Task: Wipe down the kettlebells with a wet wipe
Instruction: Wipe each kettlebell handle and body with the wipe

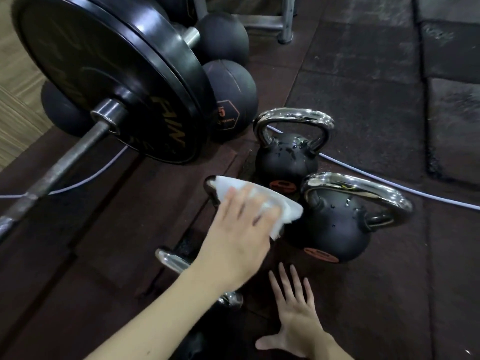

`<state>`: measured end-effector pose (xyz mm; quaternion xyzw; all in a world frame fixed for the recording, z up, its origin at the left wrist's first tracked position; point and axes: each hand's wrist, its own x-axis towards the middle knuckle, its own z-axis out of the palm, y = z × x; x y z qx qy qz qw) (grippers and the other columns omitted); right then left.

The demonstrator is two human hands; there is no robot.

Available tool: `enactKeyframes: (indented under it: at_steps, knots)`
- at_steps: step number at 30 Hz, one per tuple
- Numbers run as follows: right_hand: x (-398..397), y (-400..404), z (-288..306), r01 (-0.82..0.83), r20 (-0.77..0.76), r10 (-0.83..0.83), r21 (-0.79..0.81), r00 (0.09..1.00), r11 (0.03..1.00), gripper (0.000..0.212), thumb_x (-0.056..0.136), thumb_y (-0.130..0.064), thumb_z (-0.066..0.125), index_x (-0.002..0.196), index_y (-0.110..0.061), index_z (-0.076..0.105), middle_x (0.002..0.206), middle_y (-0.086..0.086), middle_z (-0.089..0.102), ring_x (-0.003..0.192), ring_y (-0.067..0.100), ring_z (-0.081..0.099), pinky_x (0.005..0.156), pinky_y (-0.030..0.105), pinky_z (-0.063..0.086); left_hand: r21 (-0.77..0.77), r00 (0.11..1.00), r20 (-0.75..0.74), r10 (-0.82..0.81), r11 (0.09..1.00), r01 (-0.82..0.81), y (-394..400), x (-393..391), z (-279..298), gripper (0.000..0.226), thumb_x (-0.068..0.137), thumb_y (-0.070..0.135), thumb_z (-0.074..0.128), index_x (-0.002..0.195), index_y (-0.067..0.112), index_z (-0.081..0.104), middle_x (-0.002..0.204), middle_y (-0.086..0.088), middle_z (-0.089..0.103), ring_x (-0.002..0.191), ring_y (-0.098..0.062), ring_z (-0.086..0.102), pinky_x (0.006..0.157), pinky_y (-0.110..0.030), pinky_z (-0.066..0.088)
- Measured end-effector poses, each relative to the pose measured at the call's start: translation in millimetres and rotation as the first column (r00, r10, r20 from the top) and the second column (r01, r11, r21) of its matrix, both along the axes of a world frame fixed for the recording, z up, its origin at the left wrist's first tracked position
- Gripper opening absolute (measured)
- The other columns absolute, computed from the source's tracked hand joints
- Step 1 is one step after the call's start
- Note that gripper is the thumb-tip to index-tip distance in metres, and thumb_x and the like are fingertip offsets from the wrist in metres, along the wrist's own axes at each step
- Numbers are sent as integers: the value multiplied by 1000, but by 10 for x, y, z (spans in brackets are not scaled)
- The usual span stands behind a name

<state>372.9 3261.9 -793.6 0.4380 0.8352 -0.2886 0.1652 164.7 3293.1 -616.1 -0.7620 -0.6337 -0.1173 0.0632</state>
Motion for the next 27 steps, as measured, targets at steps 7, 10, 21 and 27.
enactKeyframes:
  at_steps: [7, 10, 21, 27]
  knots:
    - [1, 29, 122, -98, 64, 98, -4, 993, 995, 157, 49, -97, 55, 148, -25, -43, 153, 0, -53, 140, 26, -53, 120, 56, -25, 42, 963, -116, -243, 968, 249, 164, 182, 79, 43, 105, 46, 51, 89, 20, 82, 109, -3, 74, 110, -31, 67, 111, -44, 39]
    - [9, 28, 126, -66, 29, 66, 9, 997, 998, 157, 47, -96, 56, 154, -25, -35, 154, 0, -53, 143, 26, -51, 120, 55, -24, 90, 994, 5, -112, 990, 111, 300, 90, 128, 32, 100, 41, 58, 111, 14, 74, 97, -1, 72, 93, -30, 68, 94, -41, 44]
    - [-12, 18, 10, -81, -5, 81, 41, 997, 996, 161, 40, -101, 52, 163, -22, -16, 164, 5, -40, 148, 28, -43, 121, 58, -16, -144, 836, 451, 312, 950, -277, 385, -629, 195, 37, 105, 34, 38, 101, 13, 68, 105, -5, 67, 103, -21, 57, 94, -43, 44]
    - [-14, 24, -57, -15, -38, 19, 108, 999, 994, 163, 22, -109, 39, 158, -17, 39, 170, 13, 24, 155, 34, 17, 120, 56, 10, -105, 848, 420, 323, 946, -308, 307, -350, 236, 43, 106, 30, 35, 123, 7, 68, 123, 0, 63, 128, -24, 53, 113, -34, 35]
